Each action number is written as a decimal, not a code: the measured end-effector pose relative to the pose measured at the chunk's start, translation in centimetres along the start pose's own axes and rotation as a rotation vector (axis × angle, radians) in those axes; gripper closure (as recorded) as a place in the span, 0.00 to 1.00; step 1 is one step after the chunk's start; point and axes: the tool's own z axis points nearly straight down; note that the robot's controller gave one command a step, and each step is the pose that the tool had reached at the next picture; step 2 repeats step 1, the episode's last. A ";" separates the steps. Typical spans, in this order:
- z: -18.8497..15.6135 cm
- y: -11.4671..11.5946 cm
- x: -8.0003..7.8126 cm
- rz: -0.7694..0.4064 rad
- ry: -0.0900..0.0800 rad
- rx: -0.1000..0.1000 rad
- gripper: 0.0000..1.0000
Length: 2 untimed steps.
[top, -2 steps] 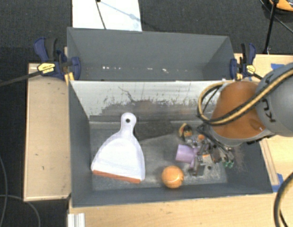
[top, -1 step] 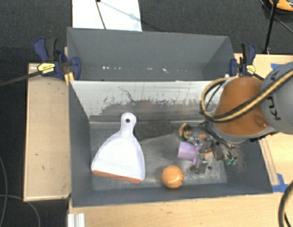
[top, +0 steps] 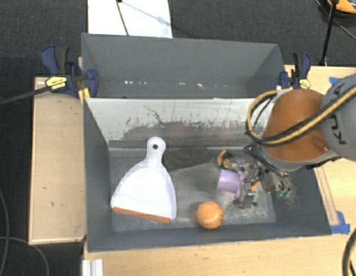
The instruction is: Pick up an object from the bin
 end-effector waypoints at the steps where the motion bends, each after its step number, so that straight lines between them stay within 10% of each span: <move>1: -1.1 0.0 0.0 0.000 0.000 0.000 1.00; 2: -1.1 0.0 0.0 0.000 0.000 0.000 1.00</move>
Offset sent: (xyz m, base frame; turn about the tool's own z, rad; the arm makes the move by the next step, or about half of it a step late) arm 0.0002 -0.0001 0.0268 0.0000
